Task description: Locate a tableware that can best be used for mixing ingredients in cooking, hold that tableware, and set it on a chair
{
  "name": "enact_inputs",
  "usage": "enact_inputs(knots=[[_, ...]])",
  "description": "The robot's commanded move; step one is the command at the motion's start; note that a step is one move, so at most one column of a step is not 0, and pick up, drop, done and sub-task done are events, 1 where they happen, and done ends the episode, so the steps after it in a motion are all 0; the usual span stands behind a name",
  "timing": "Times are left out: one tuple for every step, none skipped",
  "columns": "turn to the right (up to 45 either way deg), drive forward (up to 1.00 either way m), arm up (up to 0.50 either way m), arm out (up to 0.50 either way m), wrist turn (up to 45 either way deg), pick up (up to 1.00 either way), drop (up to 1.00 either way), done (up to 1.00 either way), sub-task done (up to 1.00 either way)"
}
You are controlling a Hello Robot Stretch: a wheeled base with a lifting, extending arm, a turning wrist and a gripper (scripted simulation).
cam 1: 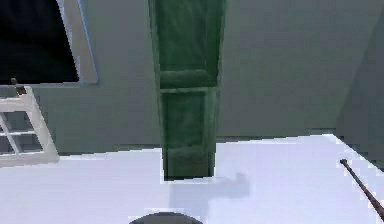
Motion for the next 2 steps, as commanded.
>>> enact_inputs(knots=[[45.0, 0.00, 0.00, 0.00, 0.0, 0.00, 0.00, 0.00, 0.00], [9.0, 0.00, 0.00, 0.00, 0.0, 0.00, 0.00, 0.00, 0.00]])
